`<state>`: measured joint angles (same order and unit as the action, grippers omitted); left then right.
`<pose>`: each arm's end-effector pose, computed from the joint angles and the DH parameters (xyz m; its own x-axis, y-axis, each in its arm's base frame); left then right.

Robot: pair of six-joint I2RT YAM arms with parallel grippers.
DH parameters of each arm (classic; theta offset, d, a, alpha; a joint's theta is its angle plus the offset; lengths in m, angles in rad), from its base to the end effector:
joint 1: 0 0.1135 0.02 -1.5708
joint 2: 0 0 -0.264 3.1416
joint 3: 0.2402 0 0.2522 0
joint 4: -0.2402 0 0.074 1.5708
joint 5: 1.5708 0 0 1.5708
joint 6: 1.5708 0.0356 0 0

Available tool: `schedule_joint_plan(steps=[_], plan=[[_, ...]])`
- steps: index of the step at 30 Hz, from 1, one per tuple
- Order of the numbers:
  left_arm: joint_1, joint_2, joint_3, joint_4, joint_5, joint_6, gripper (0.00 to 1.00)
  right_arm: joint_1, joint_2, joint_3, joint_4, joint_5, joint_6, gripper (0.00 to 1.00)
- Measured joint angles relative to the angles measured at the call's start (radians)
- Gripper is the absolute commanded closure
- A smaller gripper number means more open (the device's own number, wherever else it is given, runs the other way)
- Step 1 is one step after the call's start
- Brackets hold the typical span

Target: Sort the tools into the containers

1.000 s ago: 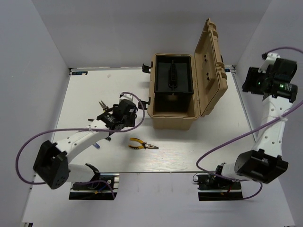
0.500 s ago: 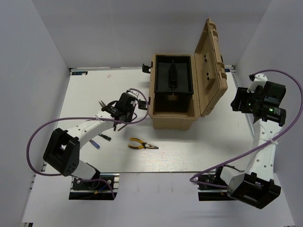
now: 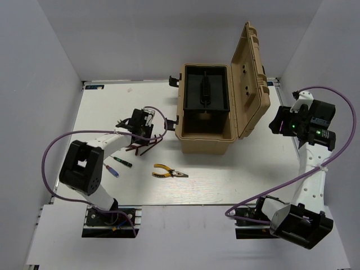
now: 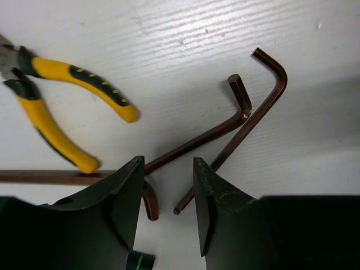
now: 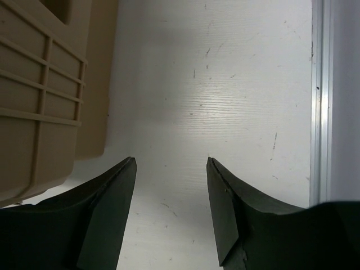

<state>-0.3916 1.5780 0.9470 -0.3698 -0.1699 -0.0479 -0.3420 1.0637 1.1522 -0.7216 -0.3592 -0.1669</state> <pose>0.2925 -0.1143 0.1896 -0.7912 0.2757 -0.5458 0.2543 0.9601 0.1163 0.2086 -0.0610 0.3622 -0.5574 0.0334 -0.8295 -0.0463 0.9964 0.0712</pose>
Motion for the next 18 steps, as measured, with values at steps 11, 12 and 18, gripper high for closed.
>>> schedule_joint_plan(steps=[11,12,18], plan=[[0.023,0.137,0.026,0.034,0.092,0.045,0.49,-0.003,-0.002,-0.043,0.039,-0.030,0.016,0.40],[0.024,0.142,0.032,0.036,0.092,0.048,0.51,-0.003,-0.002,-0.048,0.042,-0.032,0.018,0.40],[0.039,0.192,0.079,0.058,0.106,0.059,0.54,-0.004,-0.005,-0.054,0.045,-0.040,0.026,0.40]])
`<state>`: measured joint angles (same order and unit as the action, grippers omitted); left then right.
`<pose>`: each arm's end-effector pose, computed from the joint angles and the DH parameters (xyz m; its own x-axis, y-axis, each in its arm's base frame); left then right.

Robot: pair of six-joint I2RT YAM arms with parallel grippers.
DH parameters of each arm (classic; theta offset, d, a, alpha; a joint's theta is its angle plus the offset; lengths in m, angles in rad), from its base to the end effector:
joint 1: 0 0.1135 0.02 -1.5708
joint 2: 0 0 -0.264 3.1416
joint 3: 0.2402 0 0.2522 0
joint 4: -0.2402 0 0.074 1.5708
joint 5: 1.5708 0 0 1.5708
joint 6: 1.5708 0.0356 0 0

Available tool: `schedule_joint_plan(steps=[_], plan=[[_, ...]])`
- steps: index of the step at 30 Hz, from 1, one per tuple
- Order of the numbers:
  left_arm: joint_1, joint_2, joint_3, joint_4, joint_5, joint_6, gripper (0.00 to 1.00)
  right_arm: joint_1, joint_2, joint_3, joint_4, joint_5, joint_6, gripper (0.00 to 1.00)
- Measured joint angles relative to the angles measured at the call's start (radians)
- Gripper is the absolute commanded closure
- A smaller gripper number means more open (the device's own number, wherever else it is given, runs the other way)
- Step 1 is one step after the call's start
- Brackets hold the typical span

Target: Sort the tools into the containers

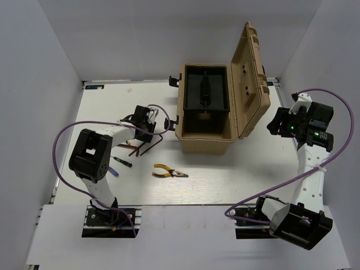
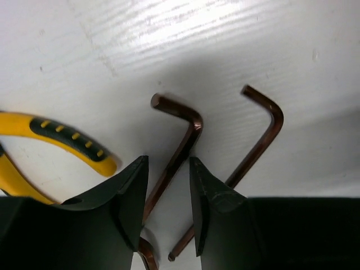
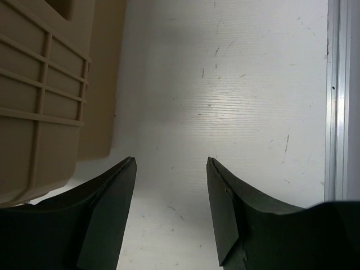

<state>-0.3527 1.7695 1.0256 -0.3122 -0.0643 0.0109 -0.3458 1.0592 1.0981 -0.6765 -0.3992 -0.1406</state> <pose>0.3263 -0.1177 0.1552 -0.8134 0.3110 -0.4916 0.3239 0.9441 0.0613 0.2107 -0.0612 0.3496 -0.5571 0.0635 -0.8280 -0.0602 0.9914 0.1165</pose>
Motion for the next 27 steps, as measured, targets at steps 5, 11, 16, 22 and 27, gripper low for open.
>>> schedule_joint_plan(steps=[5,11,16,22,27], plan=[[0.017,0.046,0.047,0.019,0.016,0.003,0.66,-0.002,-0.014,0.000,0.007,0.000,0.001,0.40],[0.033,0.069,0.071,0.029,0.019,-0.003,0.83,-0.008,-0.021,-0.001,0.008,-0.008,0.003,0.40],[0.040,0.084,0.100,0.003,0.019,-0.013,1.00,-0.009,-0.022,-0.001,0.008,-0.014,0.003,0.40],[0.055,0.145,0.211,-0.085,0.012,-0.027,1.00,-0.012,-0.035,-0.003,0.008,-0.022,0.002,0.40],[0.060,0.187,0.314,-0.140,0.002,-0.039,1.00,-0.013,-0.045,-0.017,0.011,-0.024,0.003,0.40]])
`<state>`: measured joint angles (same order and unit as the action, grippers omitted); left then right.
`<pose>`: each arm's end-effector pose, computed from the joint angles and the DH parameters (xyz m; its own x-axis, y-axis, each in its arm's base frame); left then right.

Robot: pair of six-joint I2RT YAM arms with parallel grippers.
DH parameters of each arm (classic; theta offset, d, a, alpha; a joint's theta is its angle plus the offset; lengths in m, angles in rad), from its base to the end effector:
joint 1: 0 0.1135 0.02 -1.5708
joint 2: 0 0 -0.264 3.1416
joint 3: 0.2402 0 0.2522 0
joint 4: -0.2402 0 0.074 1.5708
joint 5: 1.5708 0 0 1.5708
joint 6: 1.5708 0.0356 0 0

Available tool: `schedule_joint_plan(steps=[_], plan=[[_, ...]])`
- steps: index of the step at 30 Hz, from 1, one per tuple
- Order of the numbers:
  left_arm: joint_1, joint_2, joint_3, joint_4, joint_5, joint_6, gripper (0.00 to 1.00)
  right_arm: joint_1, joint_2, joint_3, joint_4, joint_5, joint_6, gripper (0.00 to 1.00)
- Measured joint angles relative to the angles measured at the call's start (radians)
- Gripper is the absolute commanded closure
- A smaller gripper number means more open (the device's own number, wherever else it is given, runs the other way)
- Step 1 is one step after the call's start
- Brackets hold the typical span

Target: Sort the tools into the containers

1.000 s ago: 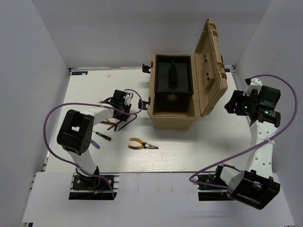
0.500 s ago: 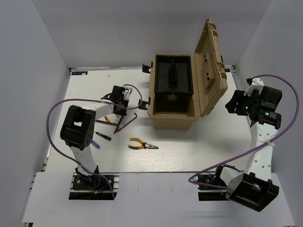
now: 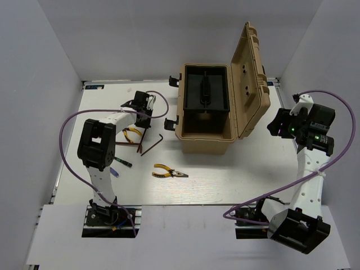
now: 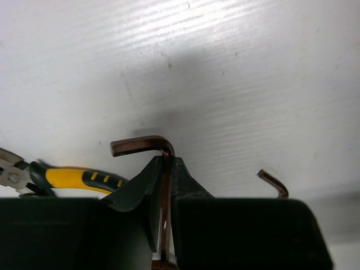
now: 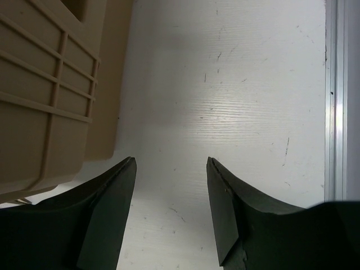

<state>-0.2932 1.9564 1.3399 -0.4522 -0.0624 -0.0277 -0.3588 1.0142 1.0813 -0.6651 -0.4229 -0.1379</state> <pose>0.3899 -0.1154 0.1694 -0.8460 0.2266 -0.4826 0.2364 0.9708 0.0413 0.2007 -0.0597 0.3540 -0.5225 0.0621 -0.8504 -0.0698 0.9909 0.1153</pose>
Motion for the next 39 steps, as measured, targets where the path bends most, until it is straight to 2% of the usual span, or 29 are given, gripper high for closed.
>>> schedule_joint_plan(steps=[25,39], plan=[[0.019,-0.258,-0.021,0.147,0.084,-0.120,1.00,0.000,-0.005,-0.034,0.012,-0.009,0.000,0.40],[0.019,-0.284,-0.060,0.184,0.089,-0.128,1.00,0.000,-0.008,-0.046,0.013,-0.013,0.000,0.40]])
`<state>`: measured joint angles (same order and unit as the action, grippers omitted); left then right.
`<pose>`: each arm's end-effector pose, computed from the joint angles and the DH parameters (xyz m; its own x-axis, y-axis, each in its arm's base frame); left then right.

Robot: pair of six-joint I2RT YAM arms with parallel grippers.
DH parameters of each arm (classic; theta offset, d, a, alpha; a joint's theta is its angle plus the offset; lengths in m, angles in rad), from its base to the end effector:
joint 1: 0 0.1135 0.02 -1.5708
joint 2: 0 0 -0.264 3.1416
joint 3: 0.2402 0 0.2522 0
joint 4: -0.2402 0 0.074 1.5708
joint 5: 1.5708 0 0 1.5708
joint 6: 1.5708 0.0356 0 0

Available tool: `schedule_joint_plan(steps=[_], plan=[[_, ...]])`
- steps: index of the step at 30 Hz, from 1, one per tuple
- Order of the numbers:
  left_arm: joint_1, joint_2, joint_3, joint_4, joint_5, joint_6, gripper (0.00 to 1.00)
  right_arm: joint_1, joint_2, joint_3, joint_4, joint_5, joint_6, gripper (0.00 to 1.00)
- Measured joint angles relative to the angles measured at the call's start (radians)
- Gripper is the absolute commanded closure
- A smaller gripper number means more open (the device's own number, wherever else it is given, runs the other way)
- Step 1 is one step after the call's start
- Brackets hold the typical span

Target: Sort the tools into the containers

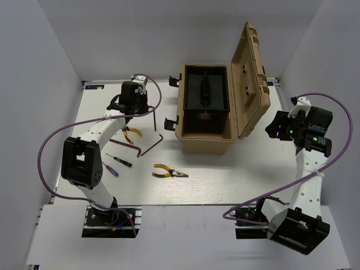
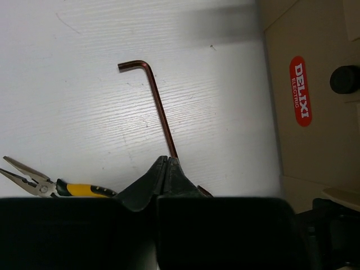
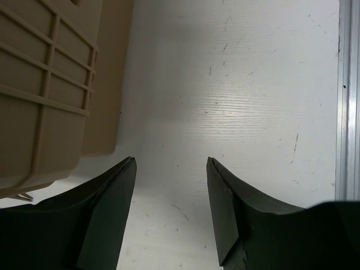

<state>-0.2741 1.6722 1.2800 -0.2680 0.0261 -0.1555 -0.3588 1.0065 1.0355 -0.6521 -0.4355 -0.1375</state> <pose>0.3680 -0.1045 0.2707 -0.6282 0.0158 -0.7779 0.1955 0.9709 -0.1381 0.2002 -0.0591 0.3416 -0.5409 0.0701 -0.8382 -0.0773 0.9882 0.1326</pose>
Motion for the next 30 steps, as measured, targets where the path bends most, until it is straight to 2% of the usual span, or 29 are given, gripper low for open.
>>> schedule_joint_plan(steps=[2,3,4,6,13,16,21,25,30], plan=[[-0.001,0.009,0.004,0.001,-0.002,-0.003,0.85,0.000,0.000,0.000,0.001,-0.003,0.000,0.40],[-0.002,0.021,0.008,0.003,-0.003,-0.005,0.63,0.000,0.000,0.000,0.001,-0.006,0.001,0.40],[-0.003,0.037,0.014,0.002,-0.003,-0.004,0.55,0.000,0.000,0.000,0.001,-0.006,0.002,0.40],[-0.006,0.089,0.038,-0.001,-0.007,-0.018,0.45,0.000,0.000,0.000,0.001,-0.010,0.002,0.40],[-0.011,0.295,0.101,-0.022,-0.040,-0.052,0.43,0.000,0.000,0.000,0.001,-0.013,0.003,0.40],[-0.014,0.351,0.106,-0.031,-0.050,-0.063,0.46,0.000,0.000,-0.004,0.001,-0.013,0.003,0.40],[-0.029,0.384,0.136,-0.032,-0.073,-0.072,0.47,0.000,0.001,-0.011,0.006,-0.014,0.006,0.40],[-0.050,0.399,0.177,-0.034,-0.105,-0.074,0.52,0.000,0.003,-0.027,0.008,-0.013,0.008,0.40],[-0.082,0.459,0.248,-0.077,-0.211,-0.080,0.57,0.000,0.003,-0.035,0.009,-0.013,0.013,0.40]])
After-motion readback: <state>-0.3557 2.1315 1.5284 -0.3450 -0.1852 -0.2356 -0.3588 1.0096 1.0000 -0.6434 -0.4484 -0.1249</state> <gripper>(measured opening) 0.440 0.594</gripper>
